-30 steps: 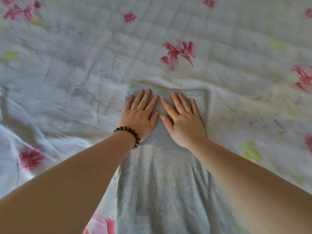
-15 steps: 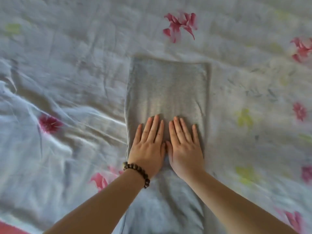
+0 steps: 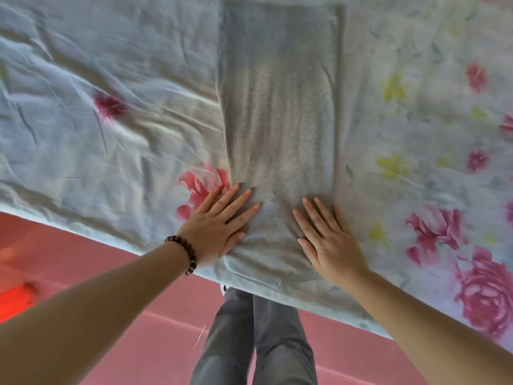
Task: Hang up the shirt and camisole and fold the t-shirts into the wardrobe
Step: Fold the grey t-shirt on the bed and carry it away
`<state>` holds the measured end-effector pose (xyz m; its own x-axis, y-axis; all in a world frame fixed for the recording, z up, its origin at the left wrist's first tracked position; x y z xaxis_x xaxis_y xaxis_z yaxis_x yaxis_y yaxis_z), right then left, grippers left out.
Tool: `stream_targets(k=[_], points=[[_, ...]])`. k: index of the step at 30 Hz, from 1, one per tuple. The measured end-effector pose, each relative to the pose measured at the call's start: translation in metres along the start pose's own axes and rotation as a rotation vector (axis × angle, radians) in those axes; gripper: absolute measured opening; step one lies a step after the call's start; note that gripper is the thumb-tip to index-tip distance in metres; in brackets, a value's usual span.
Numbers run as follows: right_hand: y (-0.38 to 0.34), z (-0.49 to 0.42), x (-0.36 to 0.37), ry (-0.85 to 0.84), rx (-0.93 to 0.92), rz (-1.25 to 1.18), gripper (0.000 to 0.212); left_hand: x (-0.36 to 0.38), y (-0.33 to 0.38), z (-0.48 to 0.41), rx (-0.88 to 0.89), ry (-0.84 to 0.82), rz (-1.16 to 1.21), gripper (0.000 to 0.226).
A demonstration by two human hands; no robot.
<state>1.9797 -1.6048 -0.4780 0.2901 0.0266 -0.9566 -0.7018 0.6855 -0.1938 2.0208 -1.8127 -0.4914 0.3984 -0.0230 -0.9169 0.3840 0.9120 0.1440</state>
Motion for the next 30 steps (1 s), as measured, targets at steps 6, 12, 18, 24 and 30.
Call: stream_targets(k=[6,12,18,24,30], points=[[0.022,0.025,-0.015,-0.104,-0.204,-0.004,0.066,-0.011,-0.002,0.028,0.198,0.097,-0.039,0.081],[0.029,0.027,-0.017,-0.190,-0.210,0.021,0.077,-0.013,0.003,0.015,0.255,0.102,0.053,0.065],[0.028,0.018,-0.022,-0.169,-0.089,-0.227,0.070,-0.016,0.004,0.009,0.082,0.194,0.416,0.052],[0.048,-0.004,-0.048,-0.318,0.090,-0.653,0.052,-0.034,-0.018,-0.001,-0.117,0.060,0.811,0.048],[0.067,-0.038,-0.087,-0.472,0.200,-0.925,0.031,-0.083,-0.044,-0.023,-0.170,-0.217,1.212,0.055]])
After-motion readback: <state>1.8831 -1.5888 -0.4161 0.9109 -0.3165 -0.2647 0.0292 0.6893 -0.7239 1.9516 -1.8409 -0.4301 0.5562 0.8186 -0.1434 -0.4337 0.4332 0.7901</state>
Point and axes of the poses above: each hand's wrist, its own z-axis away from the middle knuckle, its own x-axis out of the palm, y = z × x, the point moved 7 cm from there along -z, towards the middle knuckle, and after that the axes turned 4 degrees about -y, right-handed, at the moved point
